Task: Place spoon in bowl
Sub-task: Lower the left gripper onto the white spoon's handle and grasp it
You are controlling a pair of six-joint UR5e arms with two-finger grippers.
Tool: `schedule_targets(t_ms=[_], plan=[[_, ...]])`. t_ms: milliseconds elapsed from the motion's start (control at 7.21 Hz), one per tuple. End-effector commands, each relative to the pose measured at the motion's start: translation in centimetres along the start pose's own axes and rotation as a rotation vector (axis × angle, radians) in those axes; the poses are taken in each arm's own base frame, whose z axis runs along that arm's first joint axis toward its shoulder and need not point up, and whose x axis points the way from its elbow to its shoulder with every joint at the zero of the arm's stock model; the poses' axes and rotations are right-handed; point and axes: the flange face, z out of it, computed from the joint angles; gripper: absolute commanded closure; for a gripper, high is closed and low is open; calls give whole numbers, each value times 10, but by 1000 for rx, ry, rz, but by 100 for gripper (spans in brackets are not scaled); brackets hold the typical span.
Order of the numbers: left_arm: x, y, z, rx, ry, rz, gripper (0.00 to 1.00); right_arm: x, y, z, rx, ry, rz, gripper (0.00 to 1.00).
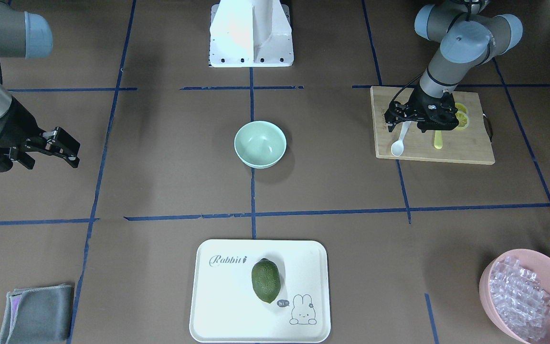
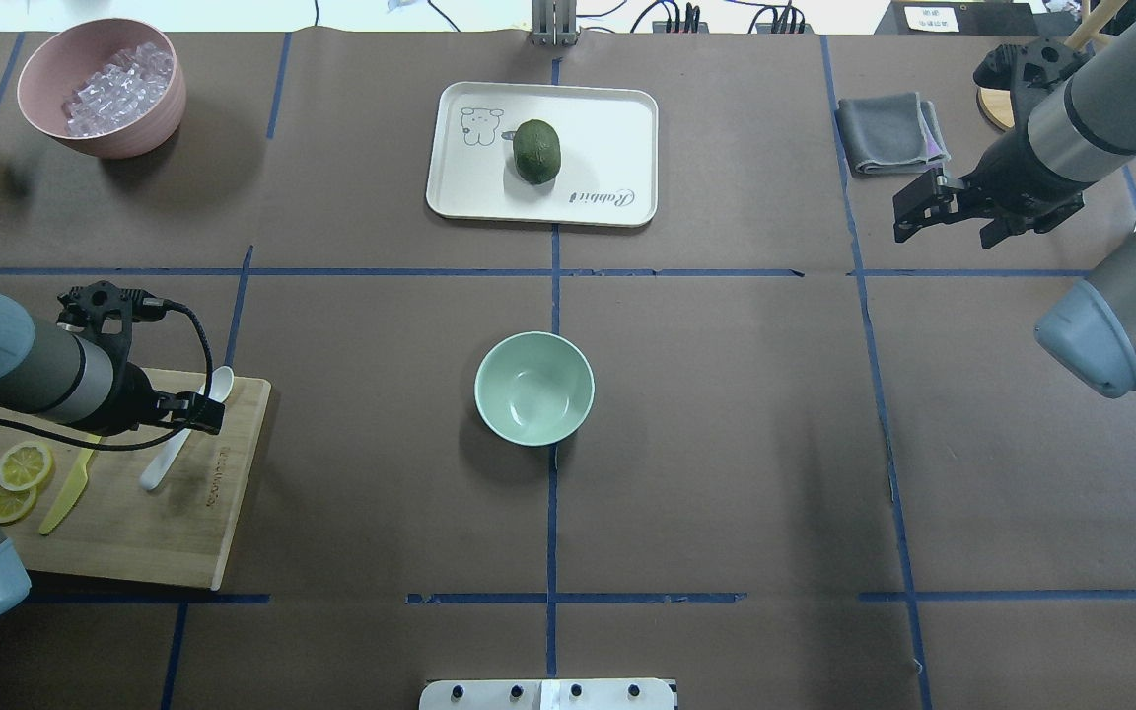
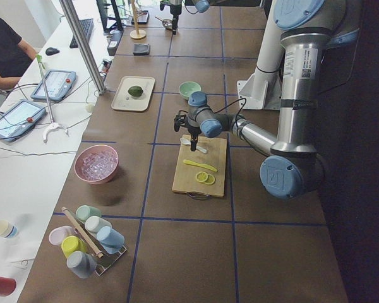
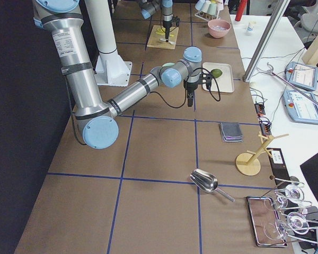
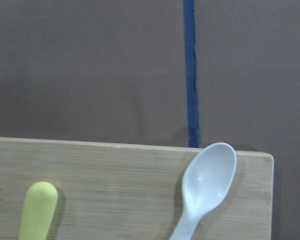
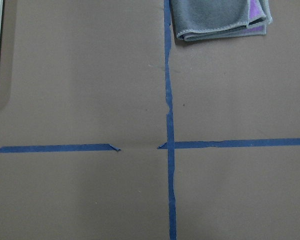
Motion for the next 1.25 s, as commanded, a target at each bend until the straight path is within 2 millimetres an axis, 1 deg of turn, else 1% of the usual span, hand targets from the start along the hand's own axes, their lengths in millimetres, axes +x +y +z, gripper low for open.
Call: schedule_targets(t_ms=[0,277,693,832,971,1109], plan=[[11,1,11,-13,2,11,3,2,-1,-2,5,0,3,0],[10,-2,19,-21,-9,15,3,3,-3,-5,10,0,5,0],[11,-2,17,-19,-4,19,5,4,-3,-4,10,1,7,0],[10,-2,17,-18,-6,16,8,4,-4,-4,9,2,8,0],[11,-3,15,-15,-3,16,15,4,-4,-4,8,3,9,0],[10,-2,13,-15,-1,15,27,4,-4,-4,8,3,9,0]])
